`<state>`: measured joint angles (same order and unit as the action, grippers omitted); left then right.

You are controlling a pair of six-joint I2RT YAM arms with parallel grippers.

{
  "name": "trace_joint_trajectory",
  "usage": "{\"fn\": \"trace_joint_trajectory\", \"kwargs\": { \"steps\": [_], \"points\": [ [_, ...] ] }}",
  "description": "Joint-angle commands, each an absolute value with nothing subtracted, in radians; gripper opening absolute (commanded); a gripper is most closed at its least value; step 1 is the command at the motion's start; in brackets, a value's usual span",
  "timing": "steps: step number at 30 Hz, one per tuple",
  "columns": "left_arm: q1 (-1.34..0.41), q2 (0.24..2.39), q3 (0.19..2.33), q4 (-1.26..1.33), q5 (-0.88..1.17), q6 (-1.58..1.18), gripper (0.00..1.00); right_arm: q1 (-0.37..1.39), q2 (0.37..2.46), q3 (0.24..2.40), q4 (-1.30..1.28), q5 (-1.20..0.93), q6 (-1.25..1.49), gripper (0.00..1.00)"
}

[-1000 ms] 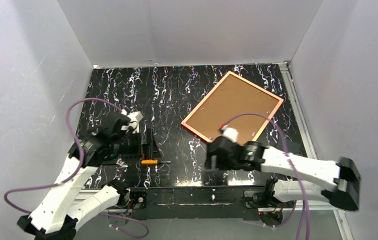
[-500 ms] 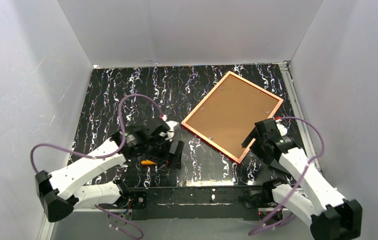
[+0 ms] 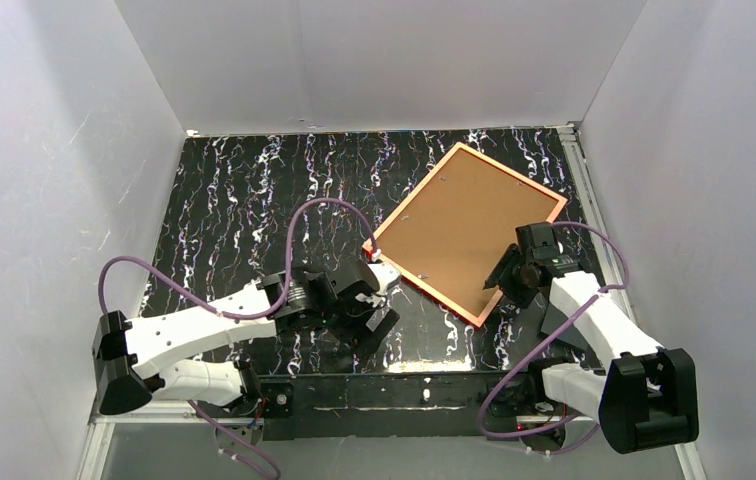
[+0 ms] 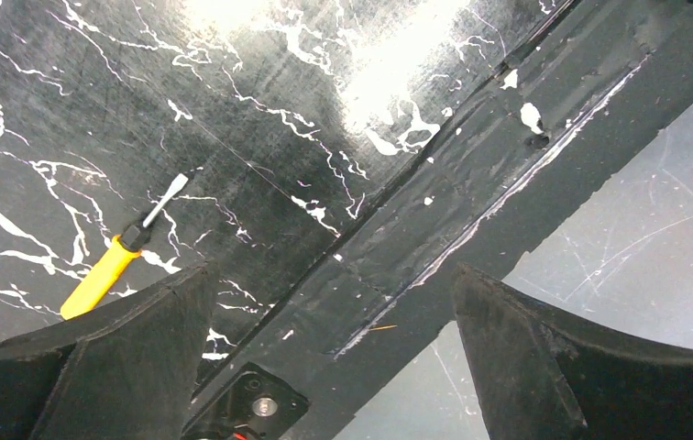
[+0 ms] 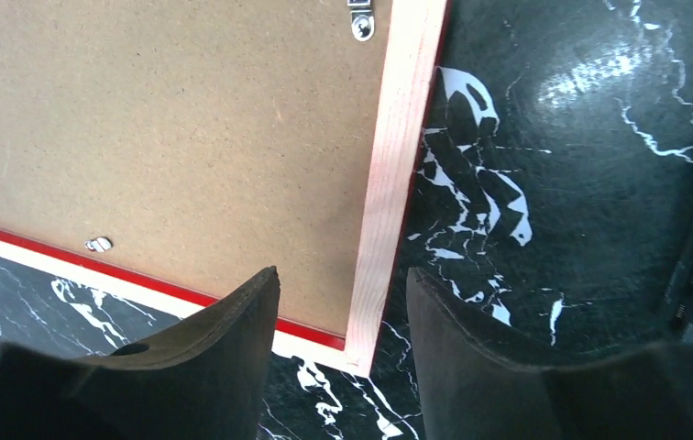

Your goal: Take the photo out of the frame

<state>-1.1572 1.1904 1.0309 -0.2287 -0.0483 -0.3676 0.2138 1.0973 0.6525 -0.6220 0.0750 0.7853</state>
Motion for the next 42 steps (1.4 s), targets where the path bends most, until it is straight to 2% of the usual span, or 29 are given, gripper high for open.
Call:
{"fn": "trace_joint_trajectory", "kwargs": {
  "steps": [1,10,14,18,24,28,34,42],
  "points": [
    [-1.19,1.194,1.046,-0.278,-0.122,-0.307,0.98,0.196,1.098,0.604,-0.482,0.02,0.759,0.58],
    [-1.203,1.212,1.048,-0.251,-0.125,-0.26,0.98,0.189,1.106,0.538,-0.466,0.037,0.794,0.54],
    [-1.204,1.226,1.053,-0.241,-0.124,-0.261,0.98,0.188,1.138,0.533,-0.445,0.034,0.795,0.42],
    [-1.204,1.25,1.059,-0.219,-0.131,-0.257,0.98,0.188,1.145,0.522,-0.438,0.039,0.802,0.39],
    [-1.208,1.298,1.042,-0.078,-0.155,-0.158,0.98,0.189,1.124,0.522,-0.453,0.046,0.804,0.21],
    [-1.246,1.322,0.949,0.178,-0.15,0.085,0.98,0.188,1.095,0.556,-0.503,0.028,0.797,0.01],
    [-1.267,1.432,0.867,0.445,-0.044,0.43,0.98,0.189,1.04,0.642,-0.639,-0.037,0.8,0.01],
    [-1.287,1.585,0.893,0.584,-0.11,0.649,0.98,0.188,0.988,0.708,-0.743,-0.102,0.82,0.01]
  ]
}}
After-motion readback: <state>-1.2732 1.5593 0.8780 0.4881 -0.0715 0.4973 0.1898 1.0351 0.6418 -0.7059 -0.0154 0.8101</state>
